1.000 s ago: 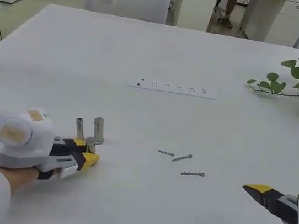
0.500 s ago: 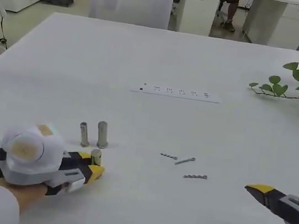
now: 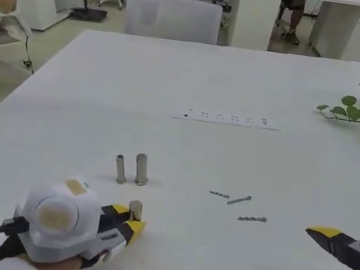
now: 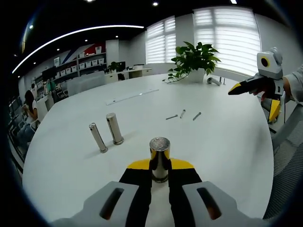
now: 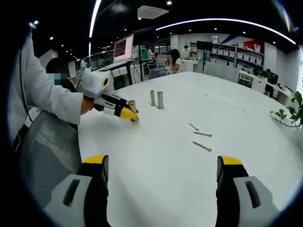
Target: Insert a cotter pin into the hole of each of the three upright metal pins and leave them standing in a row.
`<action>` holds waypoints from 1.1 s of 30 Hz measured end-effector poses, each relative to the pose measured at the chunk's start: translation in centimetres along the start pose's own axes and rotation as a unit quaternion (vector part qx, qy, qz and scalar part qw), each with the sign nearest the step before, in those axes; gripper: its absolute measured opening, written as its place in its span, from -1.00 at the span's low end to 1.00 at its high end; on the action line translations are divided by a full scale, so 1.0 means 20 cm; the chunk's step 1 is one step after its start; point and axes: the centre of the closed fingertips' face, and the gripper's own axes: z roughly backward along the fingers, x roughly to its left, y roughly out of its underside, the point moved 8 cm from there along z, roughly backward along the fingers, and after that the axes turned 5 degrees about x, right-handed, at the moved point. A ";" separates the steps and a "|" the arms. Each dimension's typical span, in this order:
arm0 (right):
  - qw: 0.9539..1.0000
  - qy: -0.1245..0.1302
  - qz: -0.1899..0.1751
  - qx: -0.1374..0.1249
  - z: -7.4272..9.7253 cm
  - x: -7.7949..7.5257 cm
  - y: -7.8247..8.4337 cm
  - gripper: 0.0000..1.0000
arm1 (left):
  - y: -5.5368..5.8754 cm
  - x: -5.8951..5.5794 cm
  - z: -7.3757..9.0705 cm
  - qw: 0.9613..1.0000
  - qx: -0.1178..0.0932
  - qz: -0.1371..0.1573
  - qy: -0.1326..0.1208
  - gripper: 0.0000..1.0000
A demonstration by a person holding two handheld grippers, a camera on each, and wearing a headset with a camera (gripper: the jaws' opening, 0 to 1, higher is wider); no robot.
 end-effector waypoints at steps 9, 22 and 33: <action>1.000 -0.004 0.003 -0.006 0.00 0.01 -0.01 0.94 | 0.03 -0.10 0.00 1.000 0.003 0.019 -0.016 -0.80; 1.000 -0.001 0.002 -0.007 0.01 0.01 0.00 0.94 | 0.05 -0.13 -0.03 0.999 -0.002 0.037 -0.021 -0.80; 1.000 0.000 0.003 -0.007 0.01 0.00 0.00 0.94 | 0.07 -0.15 -0.05 0.999 -0.012 0.027 -0.027 -0.80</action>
